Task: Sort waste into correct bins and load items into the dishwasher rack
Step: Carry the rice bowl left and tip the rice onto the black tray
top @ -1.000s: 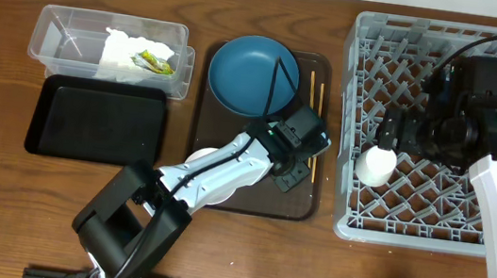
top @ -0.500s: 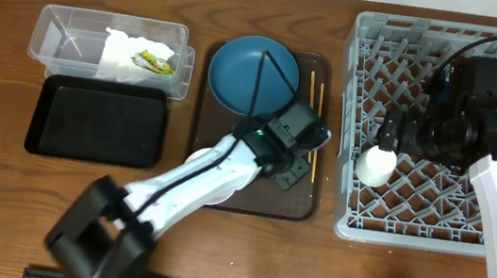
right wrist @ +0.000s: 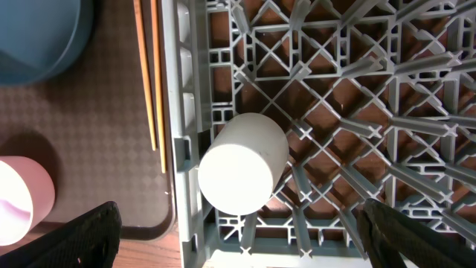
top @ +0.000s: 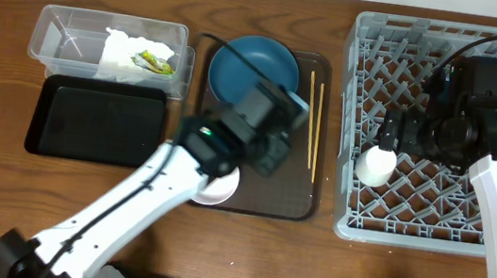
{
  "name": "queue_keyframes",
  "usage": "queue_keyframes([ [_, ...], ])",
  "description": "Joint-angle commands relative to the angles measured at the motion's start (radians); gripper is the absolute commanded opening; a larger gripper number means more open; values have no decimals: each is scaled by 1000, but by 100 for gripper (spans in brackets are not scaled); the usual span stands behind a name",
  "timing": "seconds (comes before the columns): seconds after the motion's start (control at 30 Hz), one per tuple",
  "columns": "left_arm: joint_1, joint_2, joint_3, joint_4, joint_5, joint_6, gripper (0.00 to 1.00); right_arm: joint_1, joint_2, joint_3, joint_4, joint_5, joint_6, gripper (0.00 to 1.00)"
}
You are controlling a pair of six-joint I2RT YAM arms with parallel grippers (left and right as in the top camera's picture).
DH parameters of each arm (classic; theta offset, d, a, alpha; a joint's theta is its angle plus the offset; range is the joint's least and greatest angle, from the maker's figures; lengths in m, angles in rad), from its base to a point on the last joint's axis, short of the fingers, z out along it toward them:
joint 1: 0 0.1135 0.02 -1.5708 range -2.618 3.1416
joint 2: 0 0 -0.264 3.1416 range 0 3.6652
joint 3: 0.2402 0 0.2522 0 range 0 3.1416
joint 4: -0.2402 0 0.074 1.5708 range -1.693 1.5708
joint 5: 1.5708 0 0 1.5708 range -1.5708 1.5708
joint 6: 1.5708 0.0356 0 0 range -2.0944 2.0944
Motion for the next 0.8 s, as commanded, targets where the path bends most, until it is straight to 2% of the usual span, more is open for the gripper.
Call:
queue_keyframes([
  [0.0,108,-60,19,-36,2,-46,6,-6,-6,15,0,6,-16,99],
  [0.23,443,-80,18,-134,161,-31,6,-6,-6,15,0,6,-16,99],
  [0.53,877,0,-12,-141,620,108,6,-6,-6,14,-1,6,-16,99],
  [0.77,1072,165,-26,-140,962,199,6,-6,-6,14,-1,6,-16,99],
])
